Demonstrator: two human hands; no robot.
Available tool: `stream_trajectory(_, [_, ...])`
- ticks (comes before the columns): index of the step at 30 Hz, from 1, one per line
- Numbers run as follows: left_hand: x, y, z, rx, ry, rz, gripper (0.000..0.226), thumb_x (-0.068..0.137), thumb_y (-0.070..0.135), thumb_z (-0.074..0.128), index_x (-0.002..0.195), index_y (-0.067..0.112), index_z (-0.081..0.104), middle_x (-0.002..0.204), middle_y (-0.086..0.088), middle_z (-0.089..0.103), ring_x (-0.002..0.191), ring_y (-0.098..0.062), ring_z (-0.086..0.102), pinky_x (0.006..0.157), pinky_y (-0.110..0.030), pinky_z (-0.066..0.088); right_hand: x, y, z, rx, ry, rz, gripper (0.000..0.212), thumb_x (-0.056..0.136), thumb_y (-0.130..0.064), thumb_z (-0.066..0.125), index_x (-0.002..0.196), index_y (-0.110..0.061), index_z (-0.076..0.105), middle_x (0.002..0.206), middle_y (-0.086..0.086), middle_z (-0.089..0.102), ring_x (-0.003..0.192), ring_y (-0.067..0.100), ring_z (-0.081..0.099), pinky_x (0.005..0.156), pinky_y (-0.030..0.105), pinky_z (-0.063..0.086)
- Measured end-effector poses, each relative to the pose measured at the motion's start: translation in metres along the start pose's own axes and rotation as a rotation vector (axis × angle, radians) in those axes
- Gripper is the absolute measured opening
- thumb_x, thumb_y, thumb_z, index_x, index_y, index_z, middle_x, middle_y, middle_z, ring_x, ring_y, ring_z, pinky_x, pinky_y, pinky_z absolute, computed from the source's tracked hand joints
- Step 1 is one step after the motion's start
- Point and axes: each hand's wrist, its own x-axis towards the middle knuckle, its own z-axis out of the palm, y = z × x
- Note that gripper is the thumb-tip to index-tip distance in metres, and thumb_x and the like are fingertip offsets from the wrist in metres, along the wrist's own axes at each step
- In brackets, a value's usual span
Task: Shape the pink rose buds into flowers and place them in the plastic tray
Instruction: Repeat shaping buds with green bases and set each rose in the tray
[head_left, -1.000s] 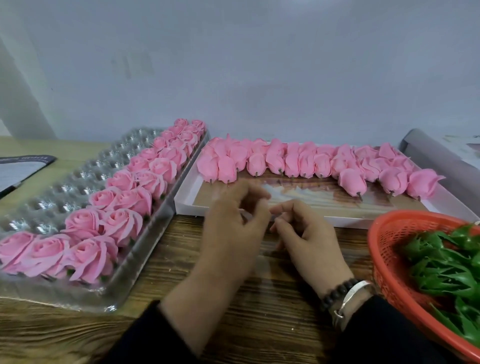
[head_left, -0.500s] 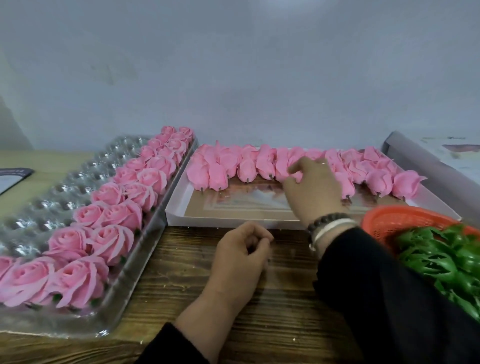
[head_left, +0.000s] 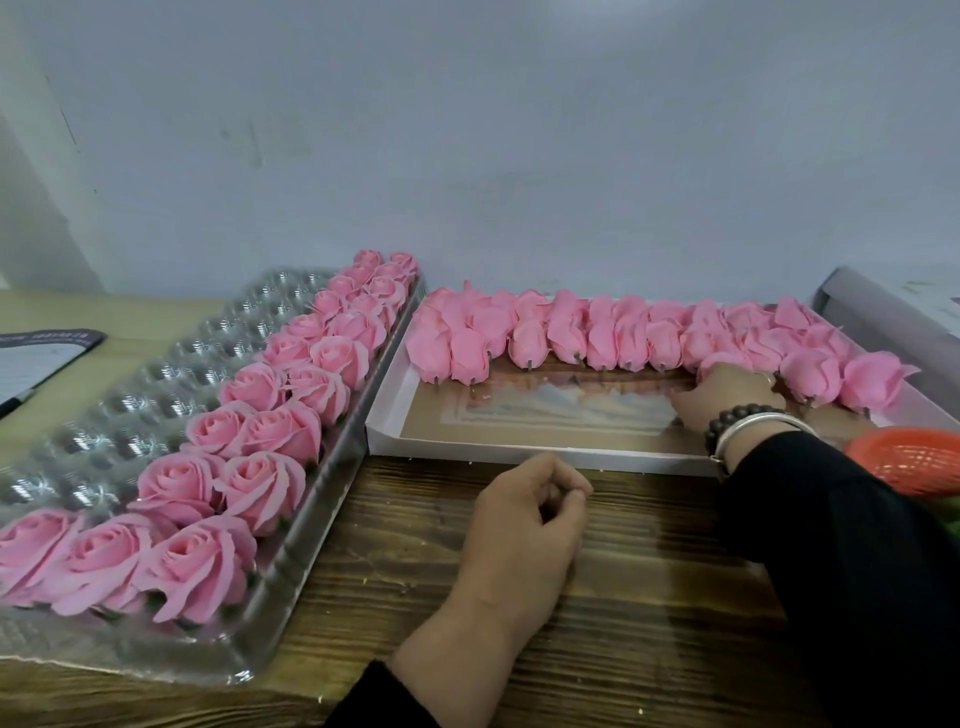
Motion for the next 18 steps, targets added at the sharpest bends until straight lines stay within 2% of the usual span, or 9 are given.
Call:
stream_trajectory(4, [-0.001,0.003,-0.002,0.002,-0.013,-0.015,0.012,0.091,0.011,0.054,0.083,0.016,0.062,0.061,0.003,0.053,0.059,-0.005,0.049,0.06,-0.02,0.044,-0.001,-0.002,0.0,-0.03,0.077,-0.015,0.029,0.091,-0.017,0.051,0.116,-0.001,0.055,0.127,0.025,0.05,0.116,0.037,0.048,0.095,0.04,0.039])
stream_trajectory(6, [-0.001,0.003,-0.002,0.001,-0.015,-0.017,0.011,0.091,0.011,0.054,0.084,0.015,0.062,0.063,0.001,0.054,0.061,-0.008,0.049,0.064,-0.023,0.046,-0.007,-0.003,-0.002,0.031,0.146,-0.033,0.024,0.092,-0.011,0.046,0.111,0.001,0.055,0.124,0.027,0.052,0.108,0.036,0.052,0.089,0.038,0.041])
stream_trajectory(8, [-0.001,0.003,-0.002,-0.009,-0.014,-0.015,0.011,0.091,0.01,0.054,0.084,0.014,0.062,0.062,0.0,0.053,0.06,-0.008,0.049,0.063,-0.023,0.044,-0.019,-0.008,-0.008,0.171,0.253,-0.108,0.02,0.092,-0.009,0.041,0.097,0.001,0.058,0.109,0.027,0.058,0.089,0.032,0.055,0.075,0.031,0.04])
stream_trajectory(11, [0.0,0.003,-0.001,-0.093,0.033,-0.021,0.012,0.091,0.009,0.053,0.082,0.01,0.06,0.057,0.002,0.052,0.05,-0.002,0.046,0.054,-0.015,0.041,-0.057,-0.022,-0.014,0.503,0.336,-0.305,0.025,0.09,-0.007,0.045,0.084,0.003,0.067,0.079,0.02,0.064,0.065,0.028,0.055,0.054,0.011,0.038])
stream_trajectory(12, [0.001,0.004,-0.002,-0.139,0.055,-0.023,0.013,0.092,0.011,0.053,0.081,0.009,0.06,0.056,0.001,0.052,0.047,-0.001,0.046,0.051,-0.012,0.039,-0.075,-0.026,-0.015,0.667,0.317,-0.364,0.024,0.088,-0.007,0.049,0.08,-0.001,0.07,0.078,0.018,0.066,0.068,0.027,0.058,0.053,0.01,0.04])
stream_trajectory(13, [0.001,0.005,-0.002,-0.183,0.077,-0.023,0.013,0.092,0.015,0.053,0.082,0.009,0.06,0.057,0.001,0.053,0.047,-0.001,0.046,0.049,-0.011,0.039,-0.094,-0.029,-0.015,0.825,0.28,-0.422,0.023,0.086,-0.007,0.053,0.076,-0.009,0.073,0.079,0.014,0.069,0.073,0.025,0.061,0.061,0.013,0.043])
stream_trajectory(15, [0.002,0.007,-0.003,-0.286,0.112,-0.041,0.014,0.088,0.028,0.056,0.089,0.015,0.06,0.067,0.0,0.058,0.055,0.0,0.051,0.051,-0.012,0.041,-0.13,-0.029,-0.013,1.105,0.117,-0.514,0.025,0.082,-0.007,0.058,0.07,-0.023,0.073,0.078,-0.001,0.072,0.076,0.01,0.064,0.067,0.014,0.047])
stream_trajectory(16, [0.002,0.007,-0.003,-0.351,0.115,-0.062,0.025,0.082,0.038,0.058,0.094,0.017,0.06,0.075,-0.001,0.061,0.063,-0.003,0.055,0.056,-0.016,0.044,-0.144,-0.027,-0.01,1.235,-0.006,-0.552,0.022,0.079,-0.008,0.06,0.069,-0.022,0.074,0.076,-0.005,0.072,0.075,0.005,0.064,0.065,0.012,0.047])
stream_trajectory(18, [-0.001,0.005,-0.003,-0.496,0.067,-0.11,0.054,0.067,0.054,0.062,0.105,0.015,0.059,0.09,-0.006,0.063,0.081,-0.016,0.058,0.068,-0.031,0.046,-0.163,-0.02,-0.005,1.498,-0.27,-0.55,0.013,0.067,-0.011,0.067,0.072,-0.018,0.077,0.076,0.002,0.073,0.075,0.011,0.068,0.062,0.016,0.052])
